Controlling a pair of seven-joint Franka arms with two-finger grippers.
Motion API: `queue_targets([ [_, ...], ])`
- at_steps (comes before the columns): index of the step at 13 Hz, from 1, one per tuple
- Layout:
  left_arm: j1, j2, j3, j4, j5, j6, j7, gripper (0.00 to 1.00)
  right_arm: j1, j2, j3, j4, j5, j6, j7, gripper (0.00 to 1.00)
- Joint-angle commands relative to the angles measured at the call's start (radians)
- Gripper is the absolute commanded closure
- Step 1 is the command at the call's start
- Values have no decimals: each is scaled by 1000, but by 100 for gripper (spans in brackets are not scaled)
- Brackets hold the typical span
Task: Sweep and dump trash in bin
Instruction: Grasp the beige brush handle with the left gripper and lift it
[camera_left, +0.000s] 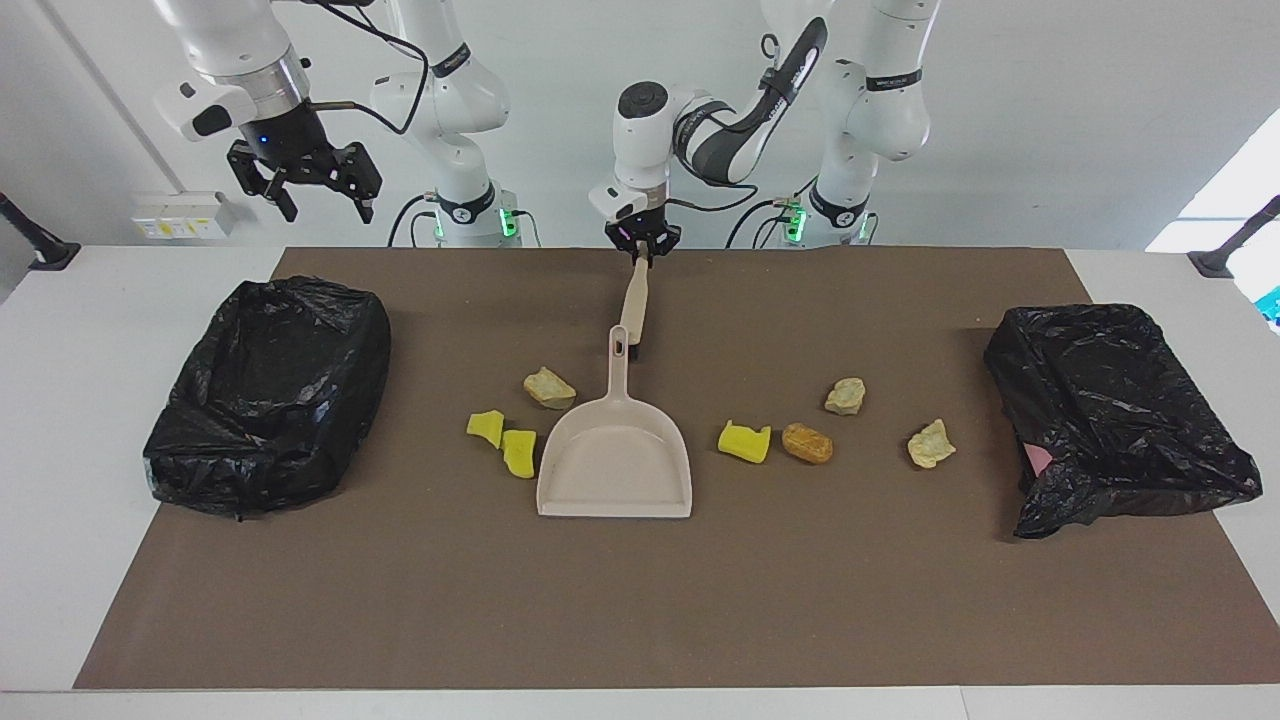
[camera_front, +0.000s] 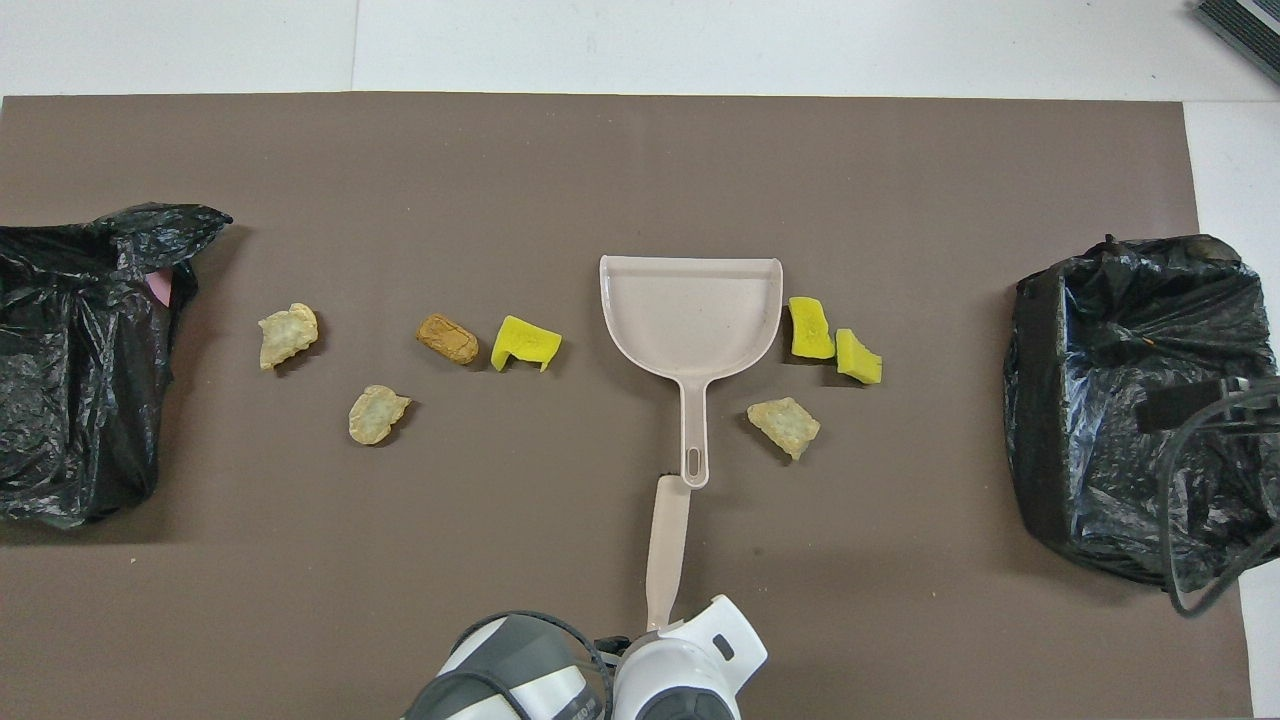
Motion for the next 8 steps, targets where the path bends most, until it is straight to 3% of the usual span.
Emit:
queue_targets([
  [1,72,-46,2,56,3,-154,-13,100,3,-12,0,-22,8,24,-19,0],
  [5,240,-77,2,108,24,-297,-13,100,9,-6,6,-21,7,34,-19,0],
  [8,380,-89,0,141,87,-315,-2,100,17,40,49,31,14,11,46,0],
])
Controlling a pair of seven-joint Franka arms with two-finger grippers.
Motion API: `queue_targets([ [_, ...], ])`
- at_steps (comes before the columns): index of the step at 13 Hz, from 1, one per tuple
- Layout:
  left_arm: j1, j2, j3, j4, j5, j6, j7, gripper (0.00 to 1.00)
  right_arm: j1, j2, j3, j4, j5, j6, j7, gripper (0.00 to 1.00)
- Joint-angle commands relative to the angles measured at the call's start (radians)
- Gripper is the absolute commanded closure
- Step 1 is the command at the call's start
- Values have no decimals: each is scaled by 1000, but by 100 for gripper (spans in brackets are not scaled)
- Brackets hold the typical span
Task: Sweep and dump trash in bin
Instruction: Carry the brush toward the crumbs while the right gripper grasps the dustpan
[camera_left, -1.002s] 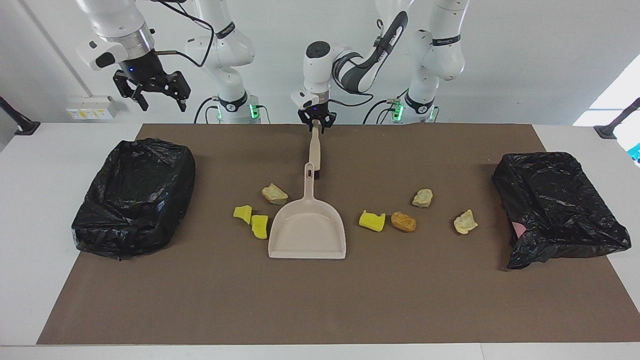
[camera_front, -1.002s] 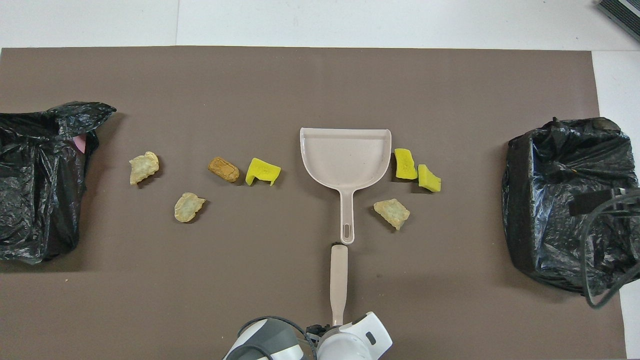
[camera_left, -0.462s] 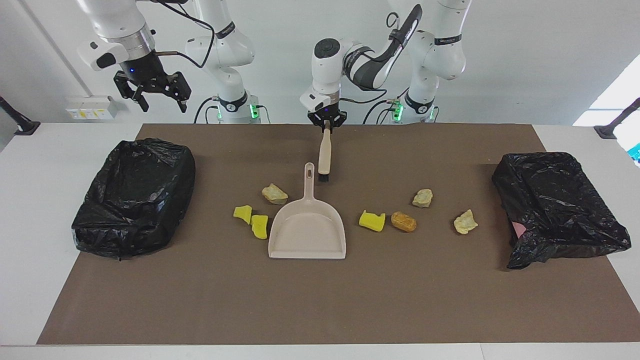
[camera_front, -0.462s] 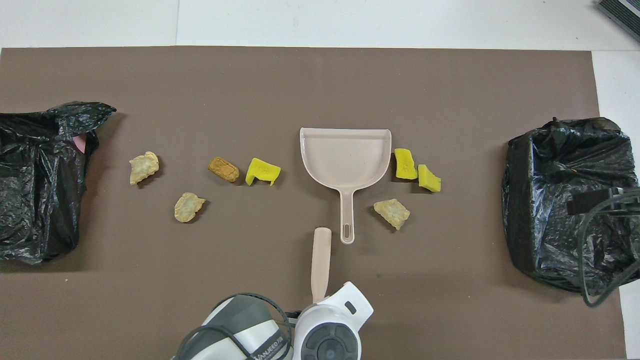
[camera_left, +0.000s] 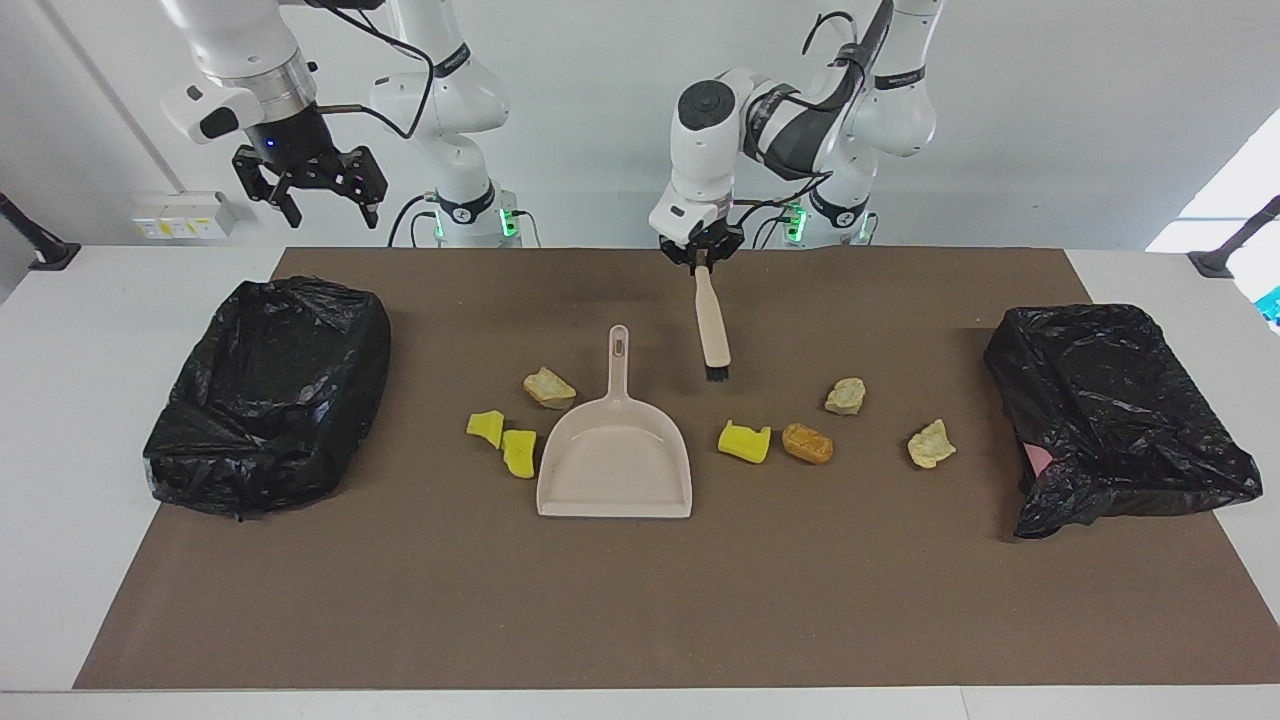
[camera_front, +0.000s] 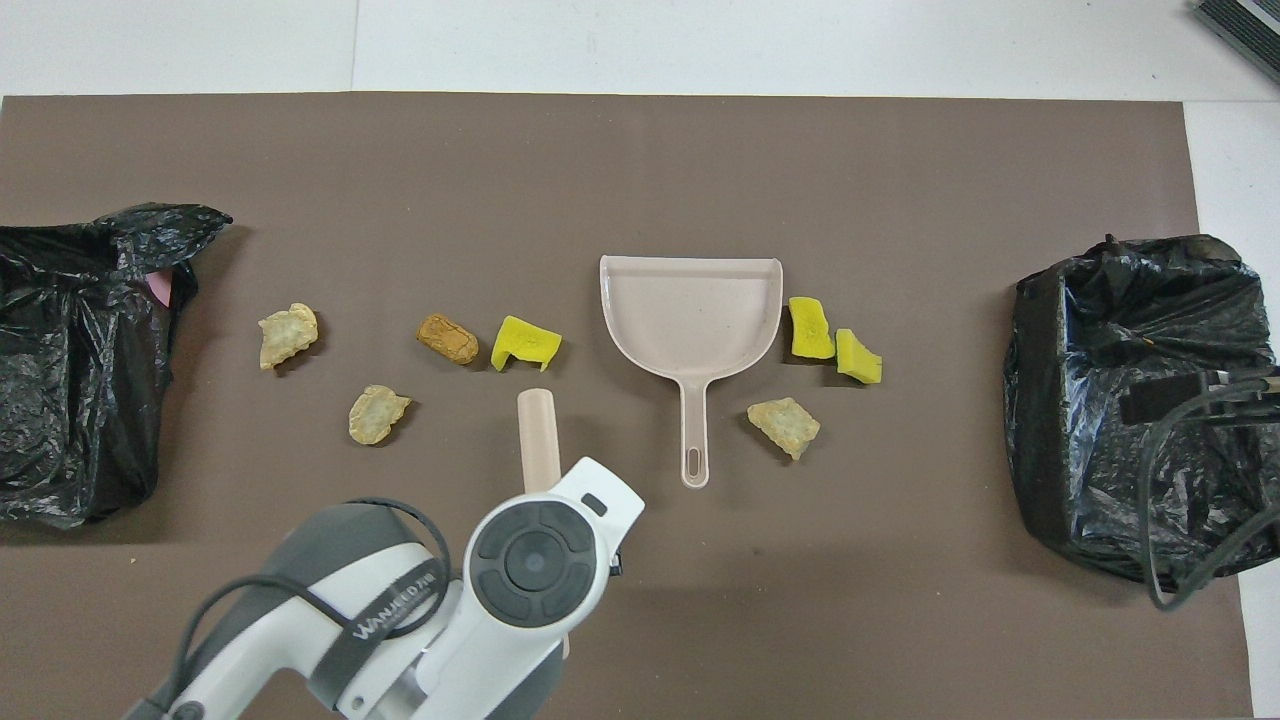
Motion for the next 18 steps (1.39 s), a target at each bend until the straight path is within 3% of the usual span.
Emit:
queue_targets([
  [1,125,-14,-11,26,70,-34,-1,100,6,55,76,46,15,2,87,0],
  [4,304,-2,-11,19,101,-22,163,100,47,182,131,66,89,184,219,0],
  [7,488,0,-11,-12,140,44,328,100,226,361,130,75,74,345,455,0],
  [10,683,-5,-11,-64,140,121,564,100,297,470,131,63,83,497,571,0],
  [12,769,-3,-11,-102,140,191,690,100,349,500,131,45,89,502,585,0],
  [14,821,23,-13,-182,140,359,787,100,366,491,139,-50,89,505,574,0],
  [16,808,38,-13,-224,140,423,805,100,366,466,140,-125,95,536,563,0],
  [18,756,38,-17,-230,140,410,848,100,369,452,140,-177,127,569,528,0],
])
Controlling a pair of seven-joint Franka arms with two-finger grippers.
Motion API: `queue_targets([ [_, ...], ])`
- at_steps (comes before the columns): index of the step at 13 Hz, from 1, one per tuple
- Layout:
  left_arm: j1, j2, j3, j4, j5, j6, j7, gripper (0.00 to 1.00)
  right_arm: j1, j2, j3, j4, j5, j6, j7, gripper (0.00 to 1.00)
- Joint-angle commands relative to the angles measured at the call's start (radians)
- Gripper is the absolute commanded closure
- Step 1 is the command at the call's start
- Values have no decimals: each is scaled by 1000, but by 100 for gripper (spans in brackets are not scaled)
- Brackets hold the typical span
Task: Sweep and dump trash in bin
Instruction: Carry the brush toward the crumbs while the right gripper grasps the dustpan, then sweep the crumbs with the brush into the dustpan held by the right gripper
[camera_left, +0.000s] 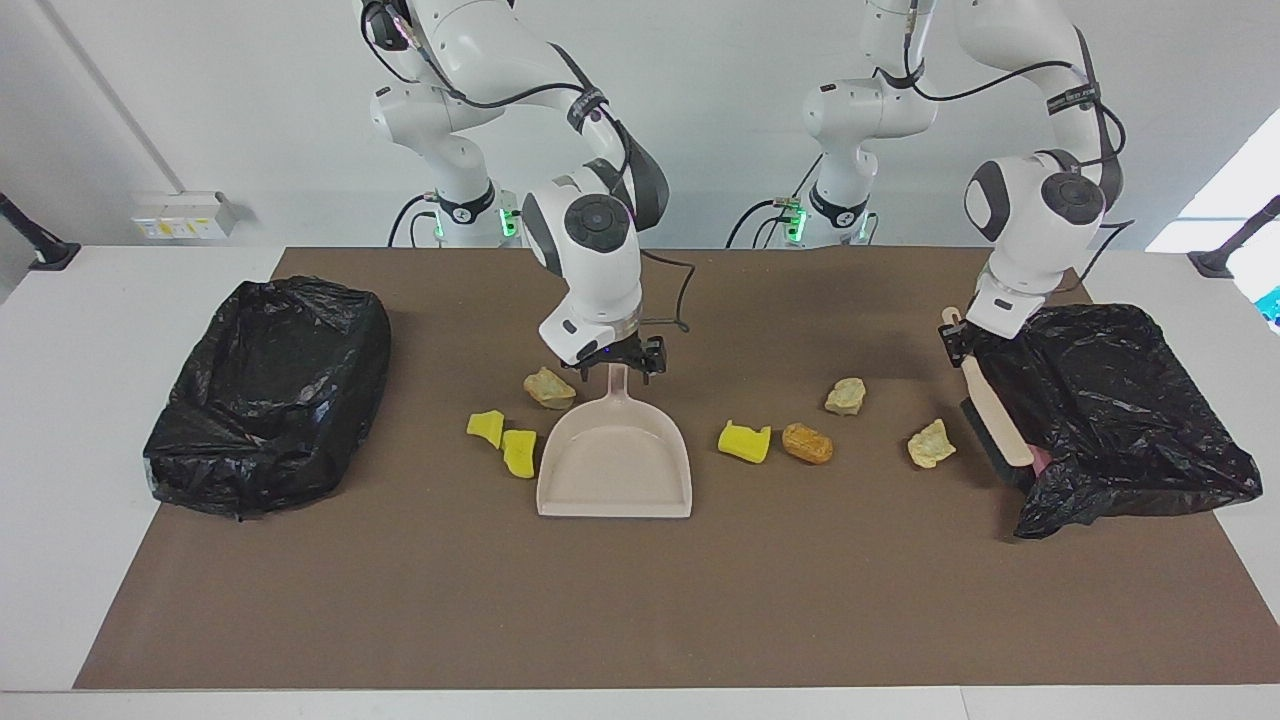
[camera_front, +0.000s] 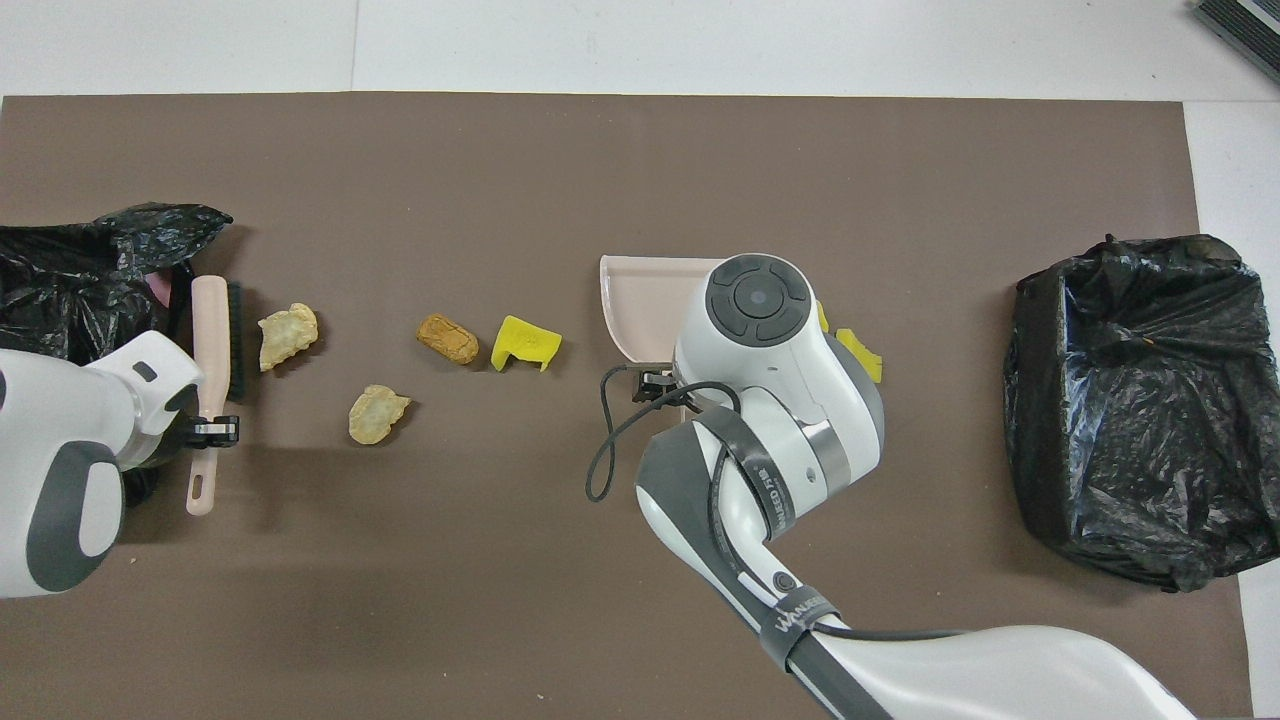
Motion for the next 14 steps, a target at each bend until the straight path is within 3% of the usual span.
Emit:
queue_targets([
  [1,-88,-28,-1,-35,16,10,17,100,-5,-61,5,-96,63,41,-56,3],
  [2,-105,-34,-3,-46,14,8,8,100,-3,-64,5,-98,63,29,-82,15],
  [3,-149,-37,-3,-50,12,-2,-2,100,-3,-64,5,-98,65,23,-91,36],
  [5,-240,-49,-4,-61,5,-13,-97,100,-5,-62,5,-95,70,19,-91,91],
  [6,-296,-56,-4,-63,5,-16,-157,100,-6,-62,5,-95,92,18,-93,100],
  [8,-410,-21,-3,-66,3,-16,-228,100,-32,-55,4,-78,96,-17,-206,100],
  [12,-525,-19,-6,-58,-70,-22,-292,100,-46,-53,4,-63,93,-48,-269,100],
  [14,-533,-17,-3,-44,-75,-33,-303,100,-62,-90,1,-52,91,-68,-480,100],
])
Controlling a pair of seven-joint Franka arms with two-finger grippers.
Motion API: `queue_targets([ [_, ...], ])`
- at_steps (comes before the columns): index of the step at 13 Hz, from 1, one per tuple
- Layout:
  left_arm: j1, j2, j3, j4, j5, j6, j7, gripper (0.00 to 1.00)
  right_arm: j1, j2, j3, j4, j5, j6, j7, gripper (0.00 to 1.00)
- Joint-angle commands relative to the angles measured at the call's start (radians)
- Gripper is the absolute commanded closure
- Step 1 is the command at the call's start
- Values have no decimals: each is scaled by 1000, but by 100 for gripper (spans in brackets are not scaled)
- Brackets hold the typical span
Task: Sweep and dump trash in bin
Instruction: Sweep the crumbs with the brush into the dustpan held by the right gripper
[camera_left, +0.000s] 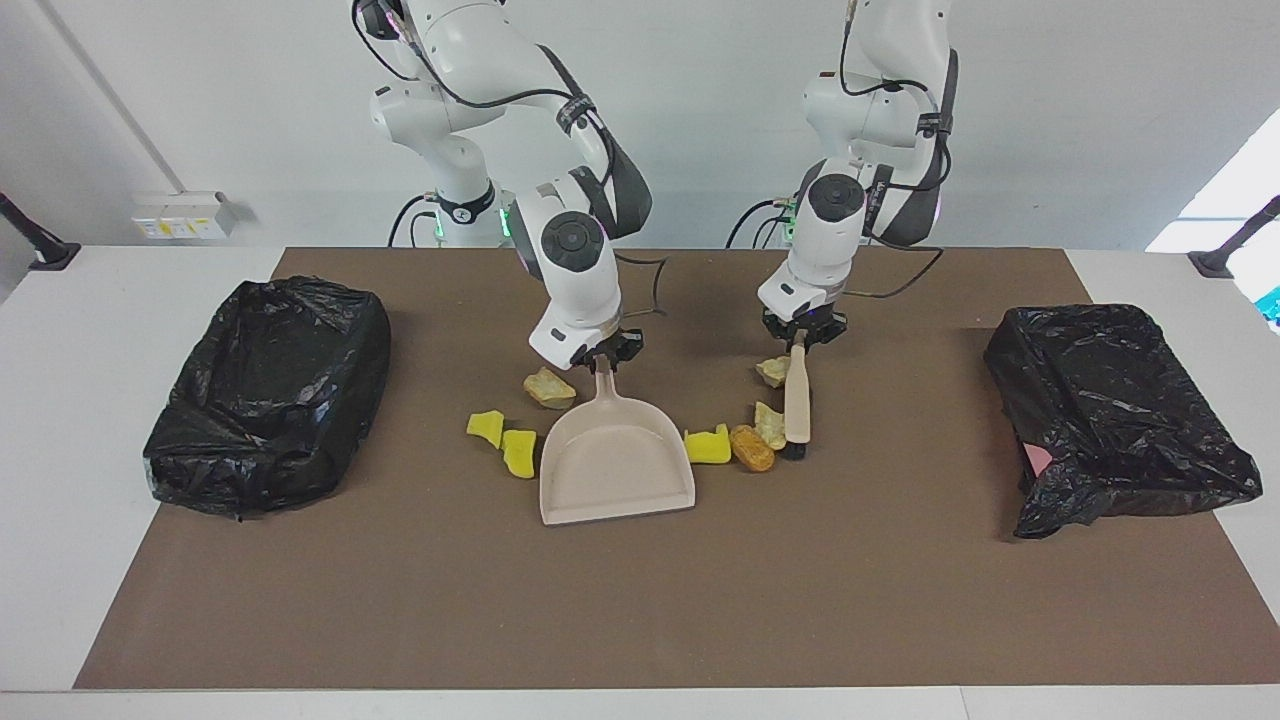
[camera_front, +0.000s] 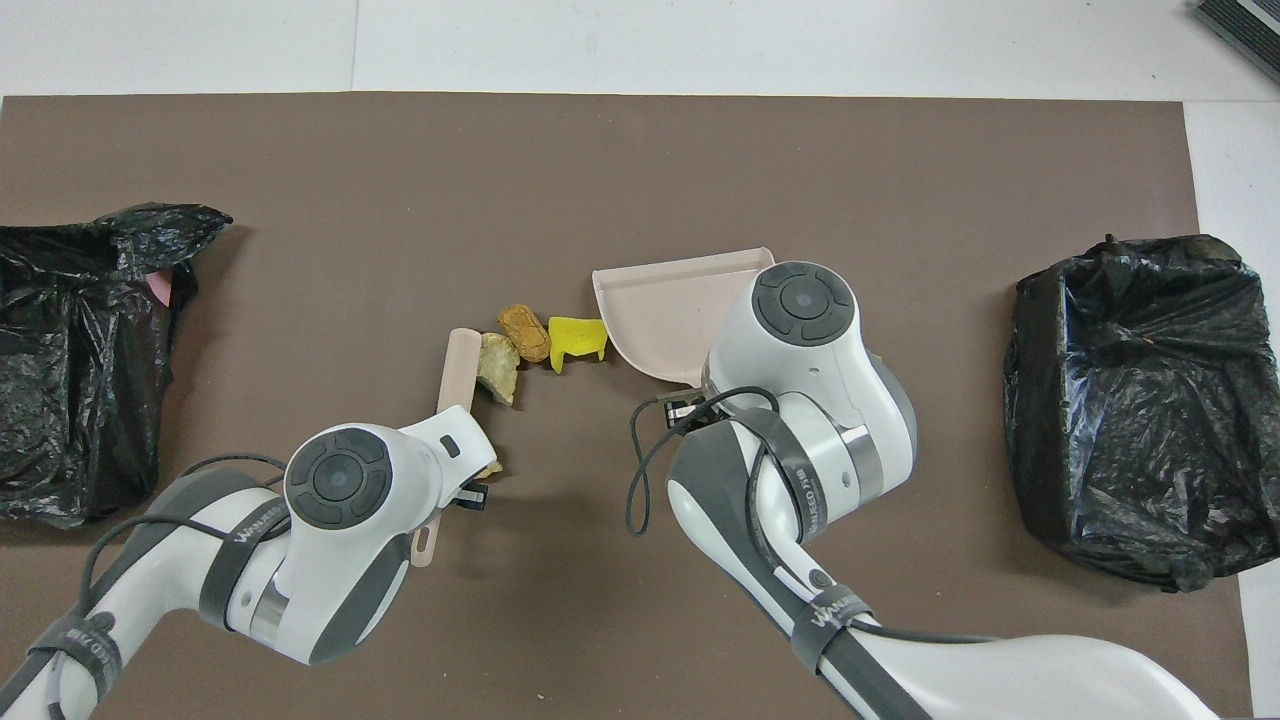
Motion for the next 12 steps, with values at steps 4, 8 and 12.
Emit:
queue_targets([
  [4,44,-1,23,157,-24,-198,0,100,-111,-123,-2,-9,-49,-65,-604,100],
  [8,96,-16,24,161,-27,-224,-10,100,-140,-100,1,-7,-150,-45,-965,100],
  [12,104,-73,23,56,-27,-215,-93,100,-92,-40,4,11,-312,-65,-1090,100],
])
